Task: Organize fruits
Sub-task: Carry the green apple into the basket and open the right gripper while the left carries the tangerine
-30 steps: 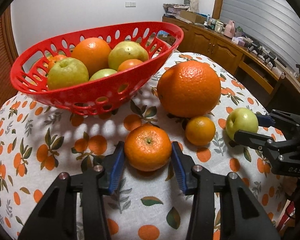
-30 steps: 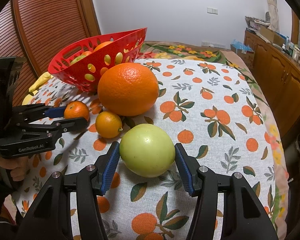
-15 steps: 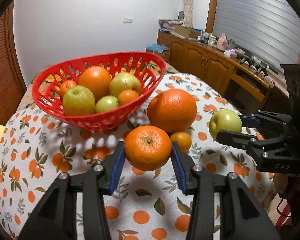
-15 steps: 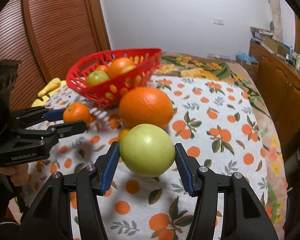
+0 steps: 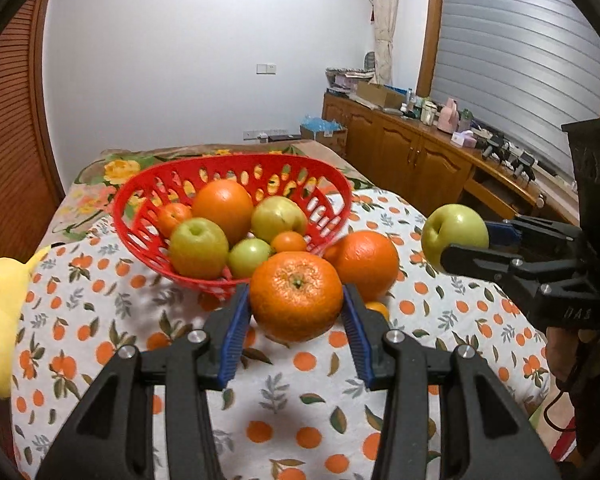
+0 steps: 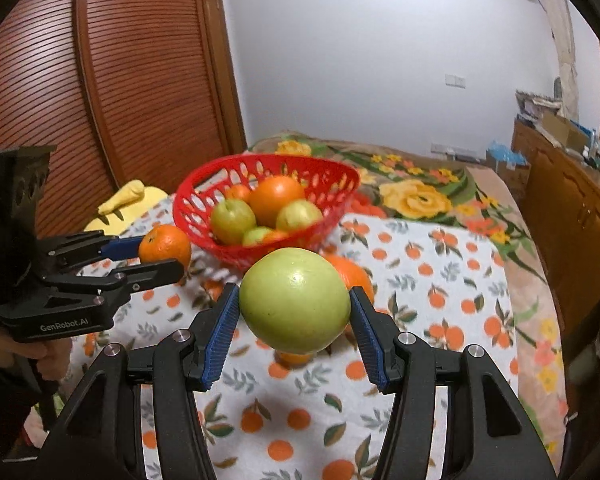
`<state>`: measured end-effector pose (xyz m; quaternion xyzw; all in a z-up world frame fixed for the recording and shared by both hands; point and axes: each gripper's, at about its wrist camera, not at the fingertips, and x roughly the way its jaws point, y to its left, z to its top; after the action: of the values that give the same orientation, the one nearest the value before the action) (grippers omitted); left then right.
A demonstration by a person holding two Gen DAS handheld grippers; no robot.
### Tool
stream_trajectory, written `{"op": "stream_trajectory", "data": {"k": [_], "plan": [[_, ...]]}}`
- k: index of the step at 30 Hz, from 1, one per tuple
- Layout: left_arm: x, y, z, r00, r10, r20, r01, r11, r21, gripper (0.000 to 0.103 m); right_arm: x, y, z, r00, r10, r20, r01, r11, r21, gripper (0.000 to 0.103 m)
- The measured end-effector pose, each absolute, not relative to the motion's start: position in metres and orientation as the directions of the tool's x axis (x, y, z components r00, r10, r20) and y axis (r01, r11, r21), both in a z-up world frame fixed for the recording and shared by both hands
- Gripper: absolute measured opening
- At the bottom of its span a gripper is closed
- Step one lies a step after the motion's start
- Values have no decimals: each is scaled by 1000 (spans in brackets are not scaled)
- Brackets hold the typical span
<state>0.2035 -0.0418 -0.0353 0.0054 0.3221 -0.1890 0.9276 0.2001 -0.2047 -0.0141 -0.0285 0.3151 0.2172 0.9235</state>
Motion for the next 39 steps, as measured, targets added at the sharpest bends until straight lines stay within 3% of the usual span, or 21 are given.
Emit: {"op": "stream_trajectory", "data": {"k": [14,39], "plan": [[232,-1,-23,759,-303,-577,287,950,-122,44,253,-166,-5,678,425,-600,-488,870,65,56],[267,37,-29,770,-275,-575,234,961,-147,44,309,-109,-42,532,485,-694,-570,811,129,57]]}}
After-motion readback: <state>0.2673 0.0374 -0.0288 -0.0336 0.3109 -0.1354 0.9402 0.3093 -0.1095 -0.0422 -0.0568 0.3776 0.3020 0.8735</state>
